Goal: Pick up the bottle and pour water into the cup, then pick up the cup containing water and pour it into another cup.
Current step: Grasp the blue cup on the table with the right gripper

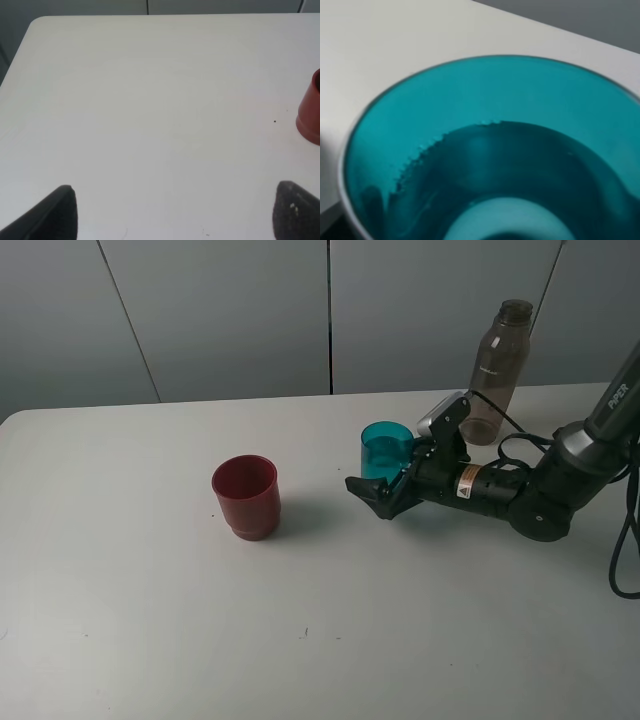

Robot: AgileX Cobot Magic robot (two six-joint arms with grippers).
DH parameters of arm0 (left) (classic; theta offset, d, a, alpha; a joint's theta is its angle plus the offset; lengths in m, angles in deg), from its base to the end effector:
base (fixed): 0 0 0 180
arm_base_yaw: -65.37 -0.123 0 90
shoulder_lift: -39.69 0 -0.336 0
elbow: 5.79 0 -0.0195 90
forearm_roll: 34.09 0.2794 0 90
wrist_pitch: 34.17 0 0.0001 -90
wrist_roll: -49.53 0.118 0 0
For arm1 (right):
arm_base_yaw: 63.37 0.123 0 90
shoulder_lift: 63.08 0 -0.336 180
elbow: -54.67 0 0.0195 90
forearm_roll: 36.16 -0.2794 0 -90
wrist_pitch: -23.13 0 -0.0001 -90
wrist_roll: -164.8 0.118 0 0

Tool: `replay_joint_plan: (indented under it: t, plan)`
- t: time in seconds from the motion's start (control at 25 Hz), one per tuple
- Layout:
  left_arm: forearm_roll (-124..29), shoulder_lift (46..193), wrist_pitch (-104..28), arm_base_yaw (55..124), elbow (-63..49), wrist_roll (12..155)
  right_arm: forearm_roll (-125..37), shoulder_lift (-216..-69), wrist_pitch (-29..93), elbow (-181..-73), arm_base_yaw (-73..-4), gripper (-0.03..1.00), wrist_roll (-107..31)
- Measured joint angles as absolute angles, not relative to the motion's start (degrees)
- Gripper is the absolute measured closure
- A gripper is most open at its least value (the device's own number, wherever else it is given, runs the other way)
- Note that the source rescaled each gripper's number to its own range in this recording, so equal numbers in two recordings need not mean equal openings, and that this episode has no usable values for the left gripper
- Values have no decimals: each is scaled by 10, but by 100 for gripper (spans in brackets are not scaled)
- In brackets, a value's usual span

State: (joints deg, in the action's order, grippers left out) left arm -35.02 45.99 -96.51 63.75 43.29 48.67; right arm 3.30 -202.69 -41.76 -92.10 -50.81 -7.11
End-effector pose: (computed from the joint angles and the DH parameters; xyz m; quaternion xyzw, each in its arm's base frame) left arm -0.0107 -0.0020 0.2797 -0.0180 0.8557 -0.0047 0.5172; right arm 0.3739 0.1528 0.0264 -0.3251 0.7492 0.2596 0.5154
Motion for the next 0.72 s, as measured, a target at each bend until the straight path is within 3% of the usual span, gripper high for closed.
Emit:
replay_joint_plan:
  t: [0.72]
  plan:
    - [-350,460,-965,638,433,487,7,-2035,-437,-933,-502,-3,-69]
